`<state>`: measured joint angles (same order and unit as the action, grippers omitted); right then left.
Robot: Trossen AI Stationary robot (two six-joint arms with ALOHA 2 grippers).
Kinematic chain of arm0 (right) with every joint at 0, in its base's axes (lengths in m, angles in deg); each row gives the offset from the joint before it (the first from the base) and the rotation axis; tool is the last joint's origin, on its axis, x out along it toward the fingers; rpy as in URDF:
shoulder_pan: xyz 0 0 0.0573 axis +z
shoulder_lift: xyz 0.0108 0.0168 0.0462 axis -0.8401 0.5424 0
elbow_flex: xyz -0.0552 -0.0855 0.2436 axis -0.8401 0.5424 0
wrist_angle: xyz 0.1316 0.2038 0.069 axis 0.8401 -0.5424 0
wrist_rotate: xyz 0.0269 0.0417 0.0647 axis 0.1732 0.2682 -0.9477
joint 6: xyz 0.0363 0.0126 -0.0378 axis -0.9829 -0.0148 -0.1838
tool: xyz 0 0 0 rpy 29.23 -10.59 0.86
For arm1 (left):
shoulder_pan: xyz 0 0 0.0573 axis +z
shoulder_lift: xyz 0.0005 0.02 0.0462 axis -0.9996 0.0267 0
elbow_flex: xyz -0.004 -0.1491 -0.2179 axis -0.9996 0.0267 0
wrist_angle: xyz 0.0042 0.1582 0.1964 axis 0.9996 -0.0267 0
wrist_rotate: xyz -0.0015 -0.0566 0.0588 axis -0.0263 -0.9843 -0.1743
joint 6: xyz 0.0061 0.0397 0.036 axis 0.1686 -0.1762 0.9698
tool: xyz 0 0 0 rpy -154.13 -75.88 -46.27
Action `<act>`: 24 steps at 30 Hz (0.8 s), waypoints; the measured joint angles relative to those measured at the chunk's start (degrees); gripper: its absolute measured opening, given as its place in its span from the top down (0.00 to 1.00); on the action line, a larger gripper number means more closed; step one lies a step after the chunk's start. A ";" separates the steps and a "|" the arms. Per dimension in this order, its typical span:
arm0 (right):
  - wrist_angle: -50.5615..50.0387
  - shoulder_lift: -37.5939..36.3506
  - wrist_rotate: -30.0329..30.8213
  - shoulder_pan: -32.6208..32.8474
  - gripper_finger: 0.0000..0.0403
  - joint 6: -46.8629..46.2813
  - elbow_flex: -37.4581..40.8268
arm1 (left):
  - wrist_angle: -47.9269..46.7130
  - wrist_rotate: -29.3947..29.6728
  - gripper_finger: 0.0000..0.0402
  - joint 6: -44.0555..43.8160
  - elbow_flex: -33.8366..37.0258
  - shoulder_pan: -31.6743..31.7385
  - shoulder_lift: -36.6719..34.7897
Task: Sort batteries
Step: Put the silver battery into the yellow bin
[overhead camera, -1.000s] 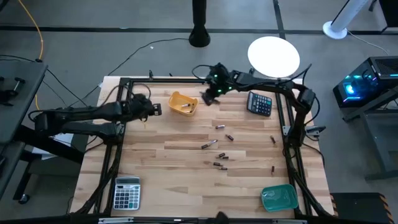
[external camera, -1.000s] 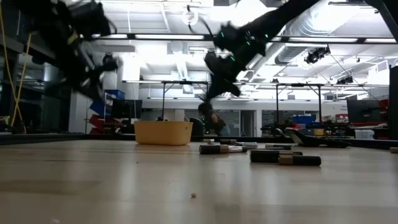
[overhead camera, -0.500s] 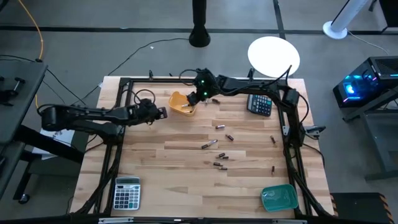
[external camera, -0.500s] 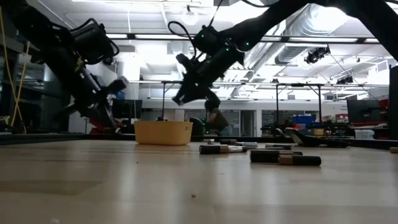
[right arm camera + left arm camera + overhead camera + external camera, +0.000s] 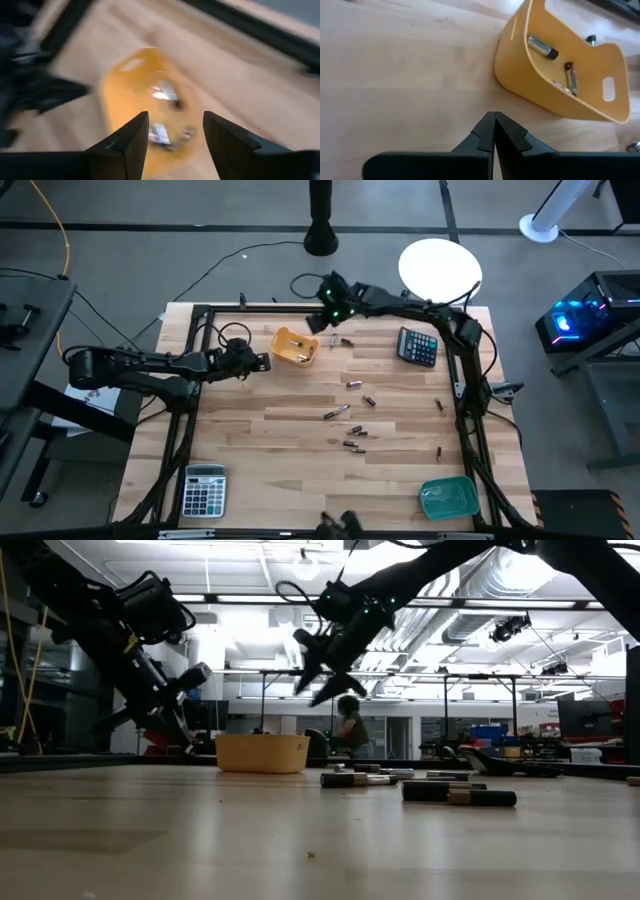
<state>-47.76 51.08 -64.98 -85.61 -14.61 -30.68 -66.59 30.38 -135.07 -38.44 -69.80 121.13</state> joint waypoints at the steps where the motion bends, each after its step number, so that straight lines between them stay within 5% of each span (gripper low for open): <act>1: -3.37 -0.07 1.81 -0.84 0.56 0.15 -0.78 | -0.14 -0.03 1.00 0.28 0.00 0.00 0.00; 6: -11.39 1.05 6.76 -4.30 0.58 -0.86 -1.01 | -0.15 -0.06 1.00 0.57 0.00 0.00 0.00; 19: -17.22 15.06 -0.93 -4.92 0.59 -7.46 -6.40 | -0.44 -2.35 1.00 0.57 0.00 -0.24 -0.02; 24: -21.07 17.59 5.52 -4.35 0.59 -6.61 -11.94 | -0.63 -2.10 1.00 0.78 0.00 -1.05 -0.02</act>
<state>-68.83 68.67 -59.46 -89.96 -21.22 -42.62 -67.22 28.28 -134.29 -38.44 -70.85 121.10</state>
